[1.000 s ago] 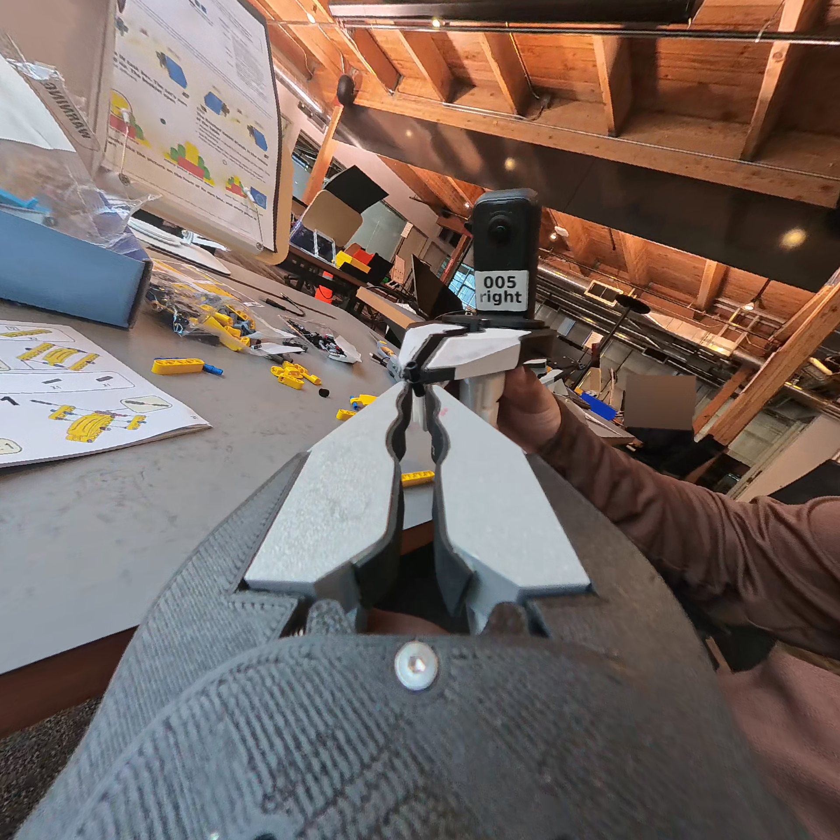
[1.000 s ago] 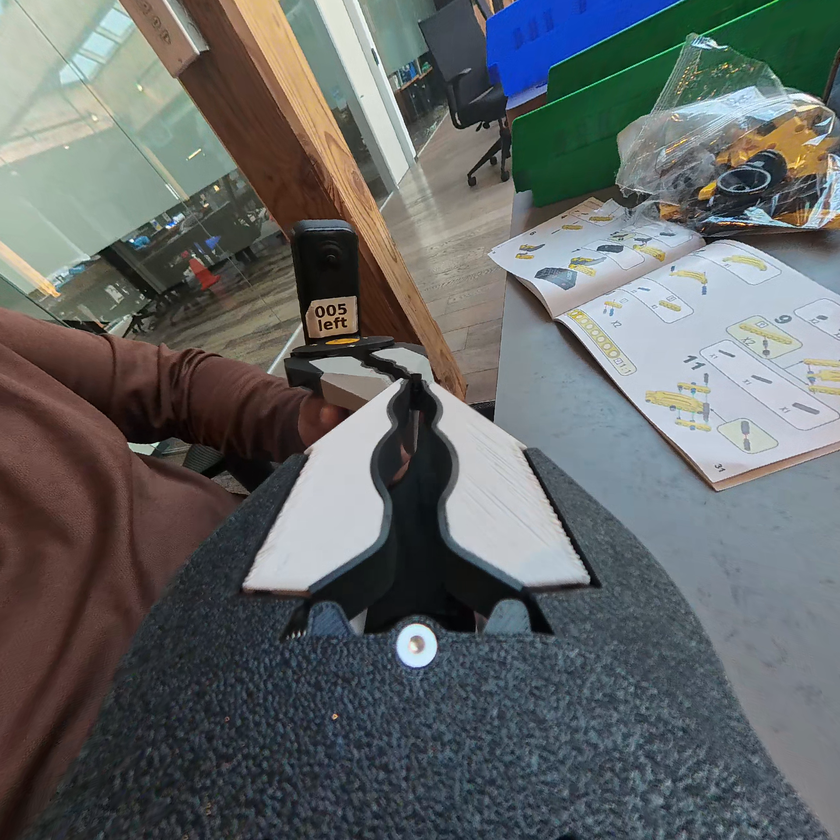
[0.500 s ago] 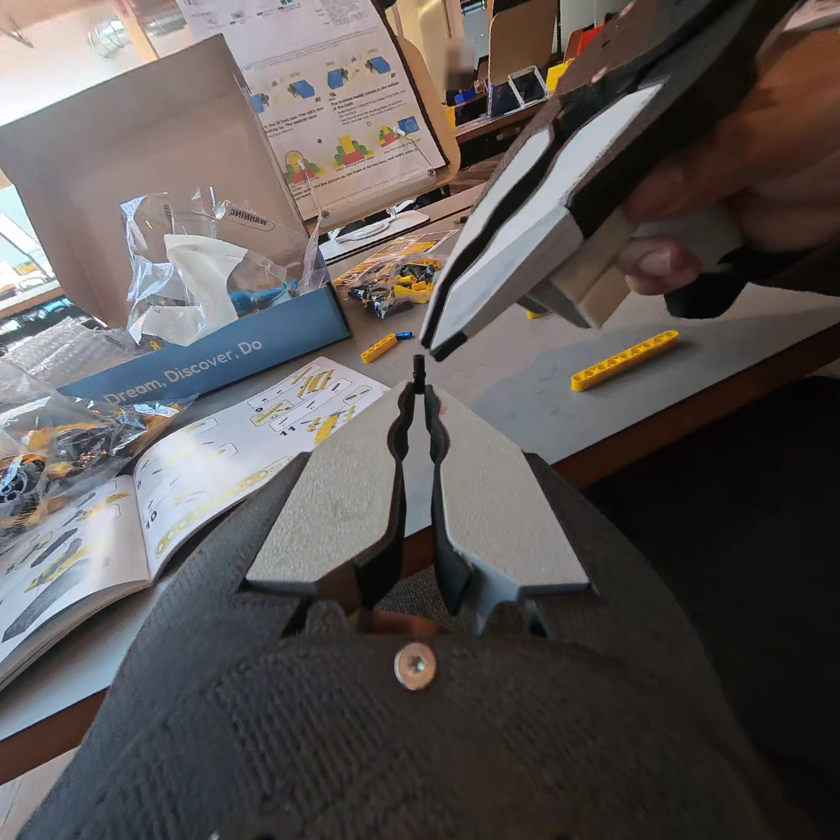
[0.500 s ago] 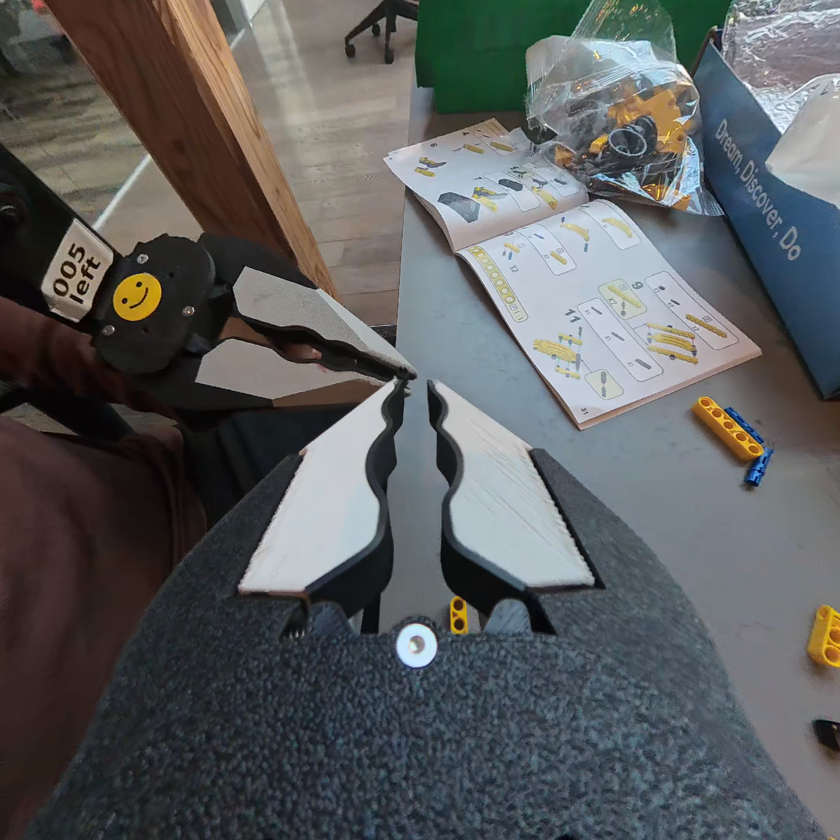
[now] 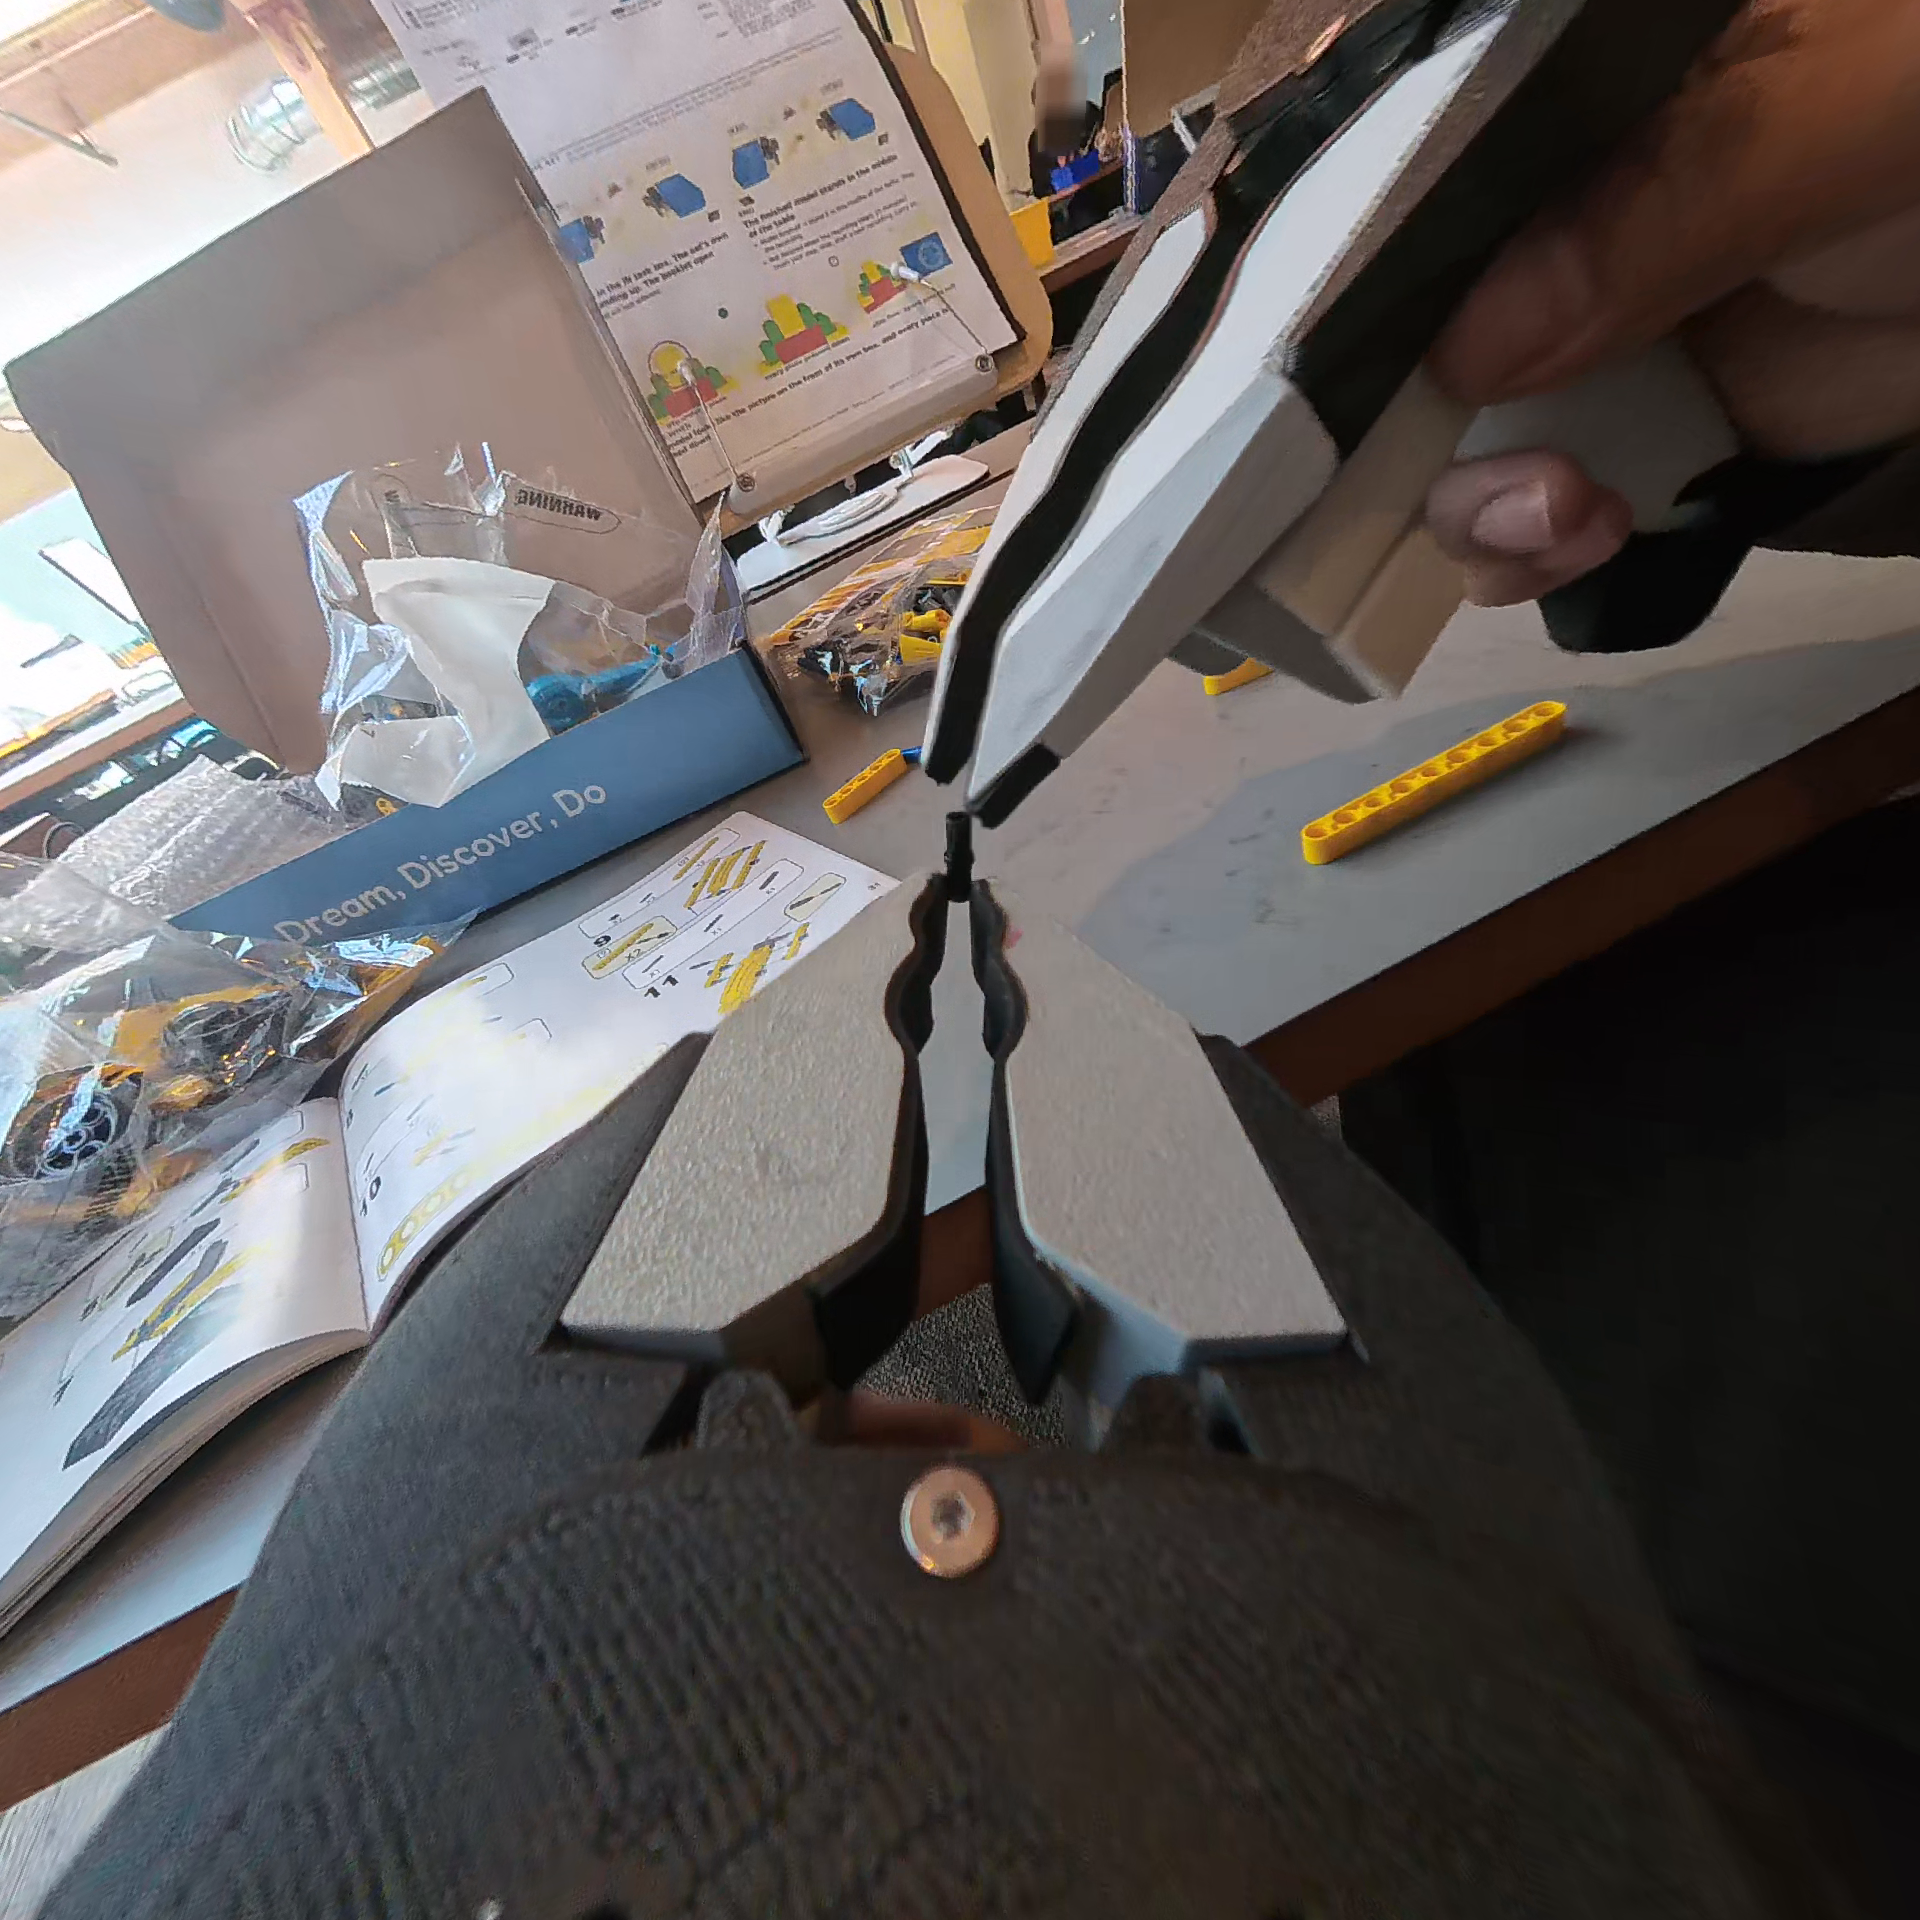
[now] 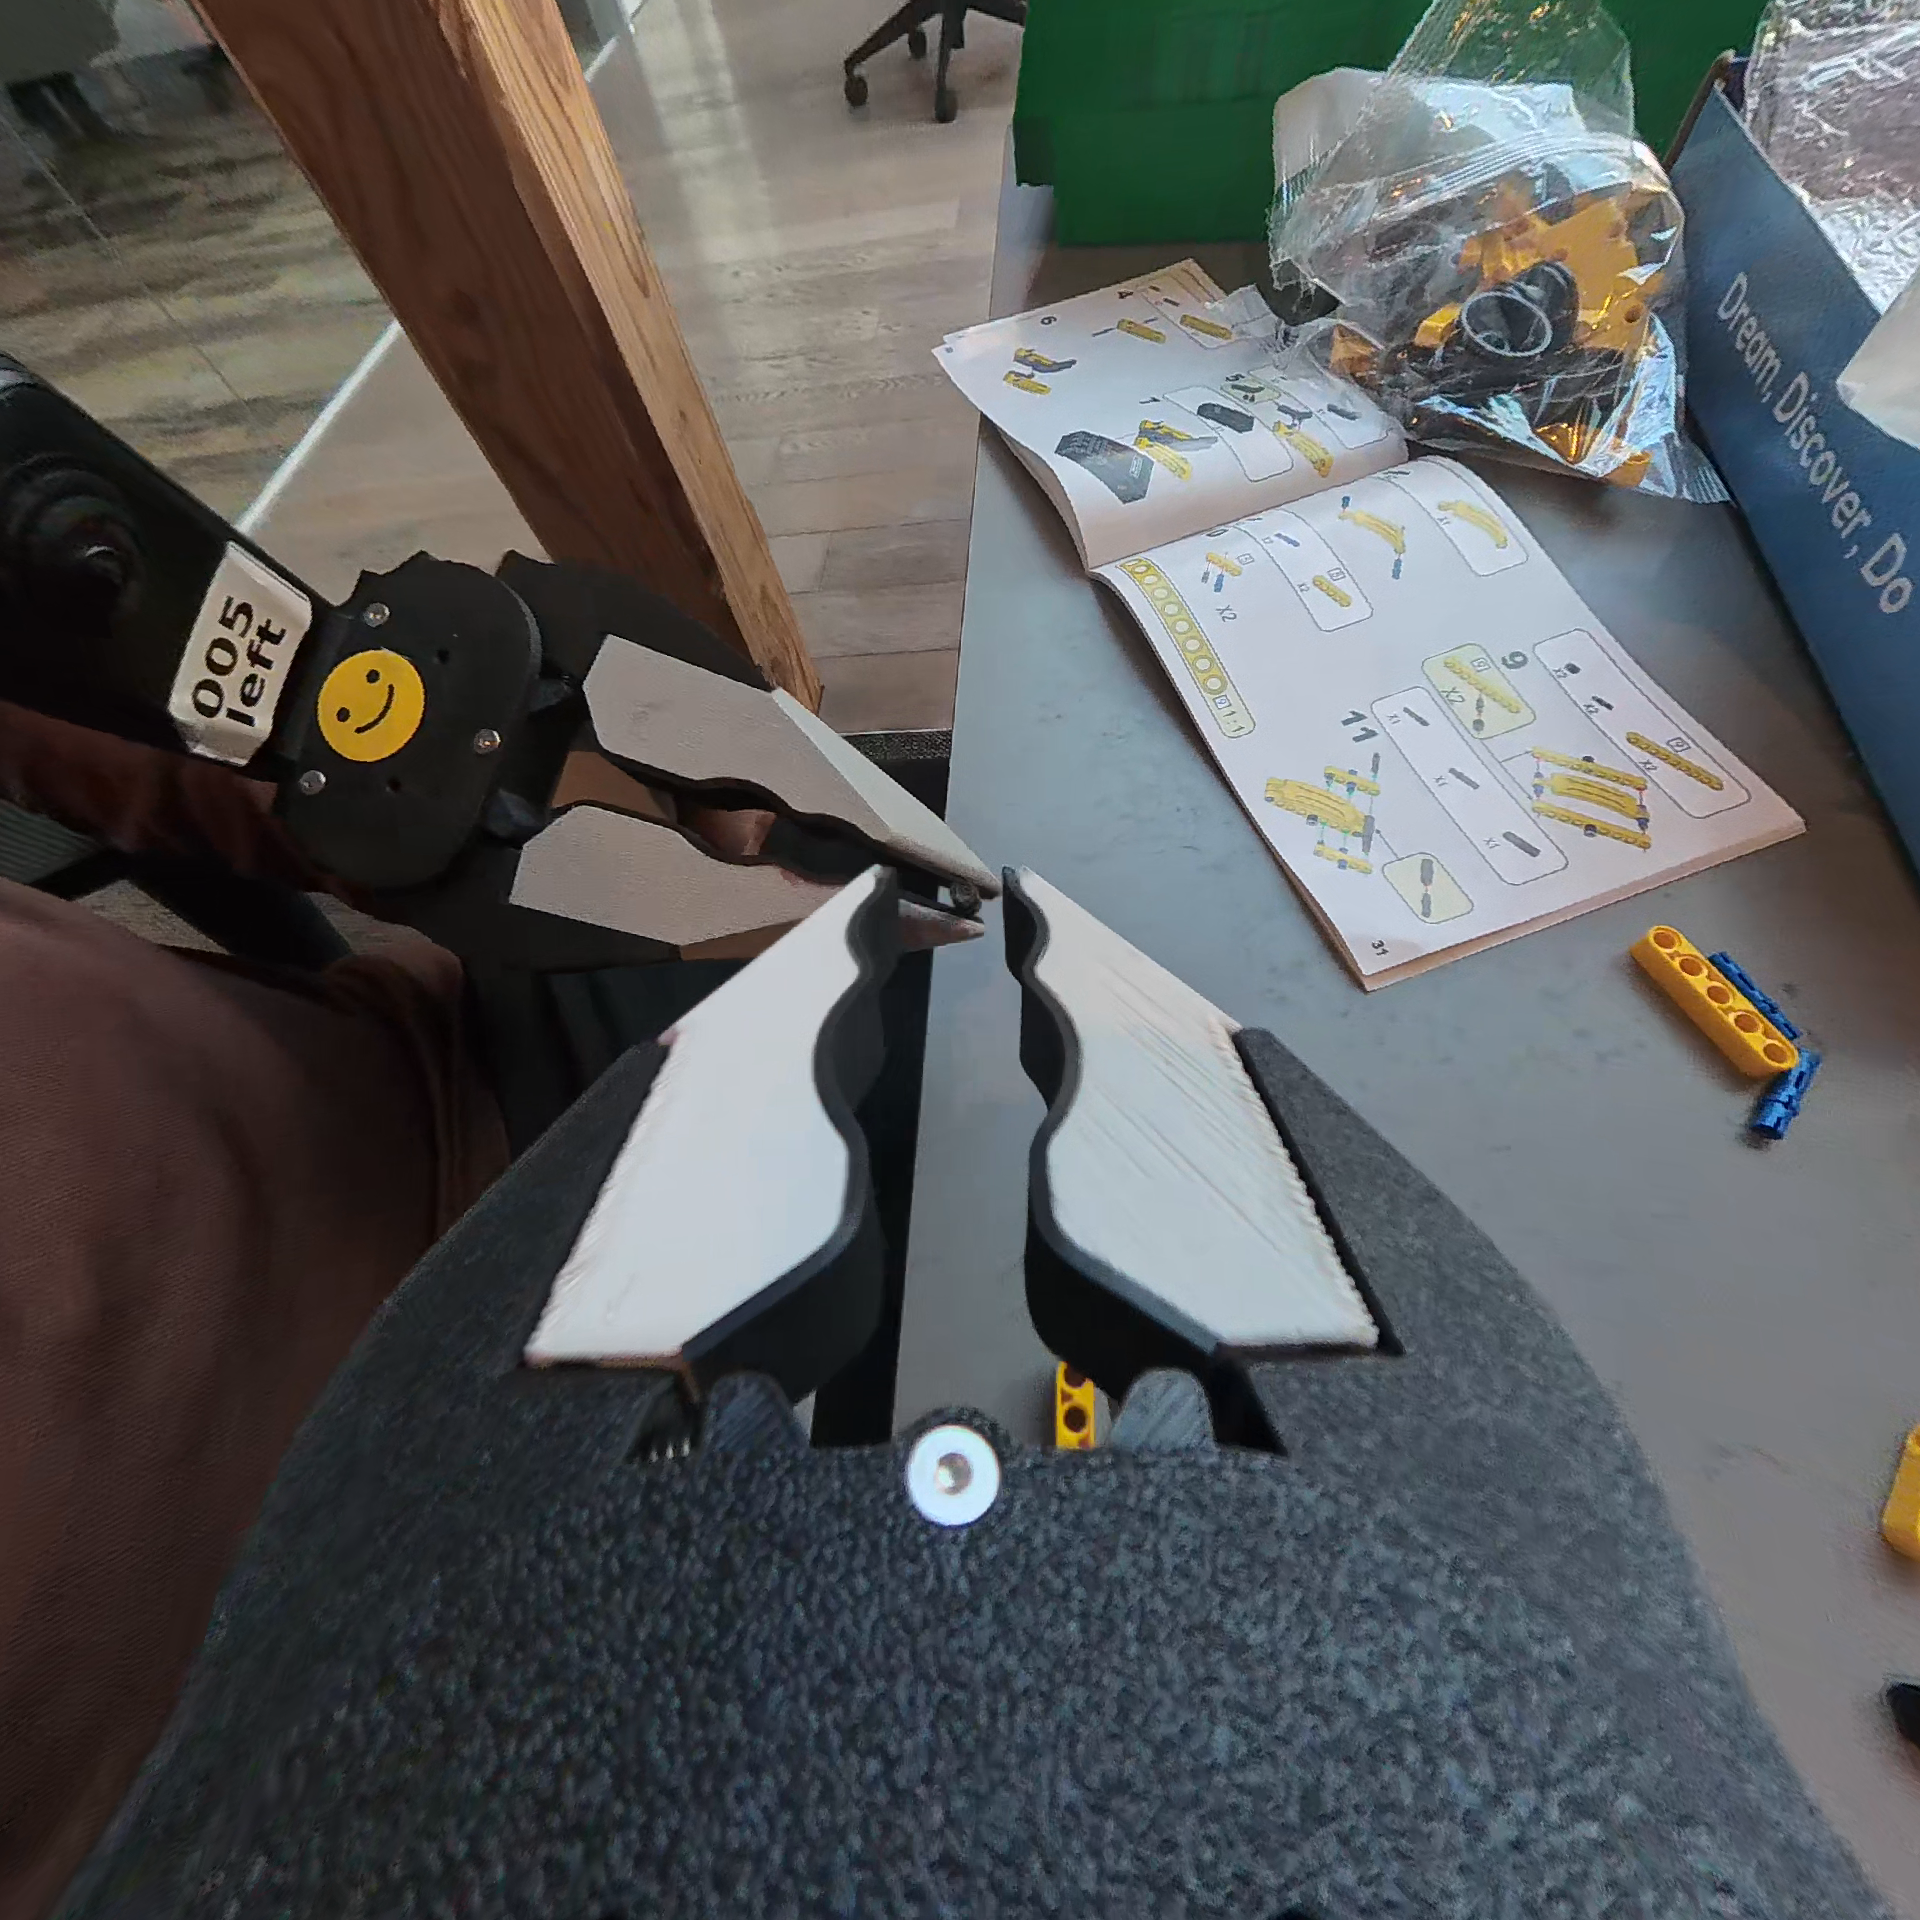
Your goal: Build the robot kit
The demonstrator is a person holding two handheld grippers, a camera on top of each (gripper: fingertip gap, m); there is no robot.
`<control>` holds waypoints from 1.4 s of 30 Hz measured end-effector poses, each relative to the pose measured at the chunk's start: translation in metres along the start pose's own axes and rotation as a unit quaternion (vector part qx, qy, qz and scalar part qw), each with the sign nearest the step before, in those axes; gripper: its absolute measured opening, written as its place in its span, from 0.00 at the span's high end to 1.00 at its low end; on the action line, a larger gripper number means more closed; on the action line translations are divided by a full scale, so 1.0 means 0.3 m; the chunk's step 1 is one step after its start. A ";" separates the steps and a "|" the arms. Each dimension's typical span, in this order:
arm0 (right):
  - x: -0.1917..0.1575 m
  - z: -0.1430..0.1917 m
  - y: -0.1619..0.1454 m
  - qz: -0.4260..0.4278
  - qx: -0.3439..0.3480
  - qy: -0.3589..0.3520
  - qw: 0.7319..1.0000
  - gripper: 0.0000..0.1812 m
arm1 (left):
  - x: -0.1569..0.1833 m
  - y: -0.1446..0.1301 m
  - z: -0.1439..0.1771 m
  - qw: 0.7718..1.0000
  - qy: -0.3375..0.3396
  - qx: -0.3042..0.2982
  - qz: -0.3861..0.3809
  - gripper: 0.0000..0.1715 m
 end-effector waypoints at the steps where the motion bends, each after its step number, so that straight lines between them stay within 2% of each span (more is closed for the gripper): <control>1: -0.001 0.001 0.002 0.000 0.003 0.001 1.000 0.90 | -0.001 -0.001 -0.001 1.000 -0.002 0.001 0.003 0.99; 6: -0.003 -0.017 -0.013 0.010 -0.015 -0.008 1.000 0.93 | 0.014 0.002 0.001 1.000 -0.009 0.004 -0.007 0.99; 8: -0.005 -0.021 -0.016 0.029 -0.021 -0.017 0.999 0.98 | 0.021 0.001 0.000 1.000 -0.011 0.002 -0.011 0.99; 15: -0.009 -0.019 -0.019 0.043 -0.036 -0.022 0.998 0.98 | 0.024 -0.002 0.000 1.000 -0.015 0.000 -0.012 0.99; 29: 0.003 0.013 -0.017 0.012 -0.027 -0.001 1.000 0.97 | 0.026 -0.010 -0.004 1.000 -0.018 -0.007 -0.012 0.99; 35: -0.006 0.002 -0.029 0.025 -0.050 -0.002 0.998 0.95 | 0.033 -0.010 -0.003 1.000 -0.016 -0.007 -0.023 0.99; 42: -0.010 -0.004 -0.037 0.044 -0.069 -0.011 0.997 0.98 | 0.036 -0.009 -0.003 1.000 -0.019 -0.007 -0.015 0.99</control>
Point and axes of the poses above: each gripper's, where its closed fingertips meet, z back along the fingers, y out of its top, x = y × z across the jaws, the point moved 5 cm from there along z, back along the fingers, and after that the axes turned 9 degrees about z, right-handed, at the moved point
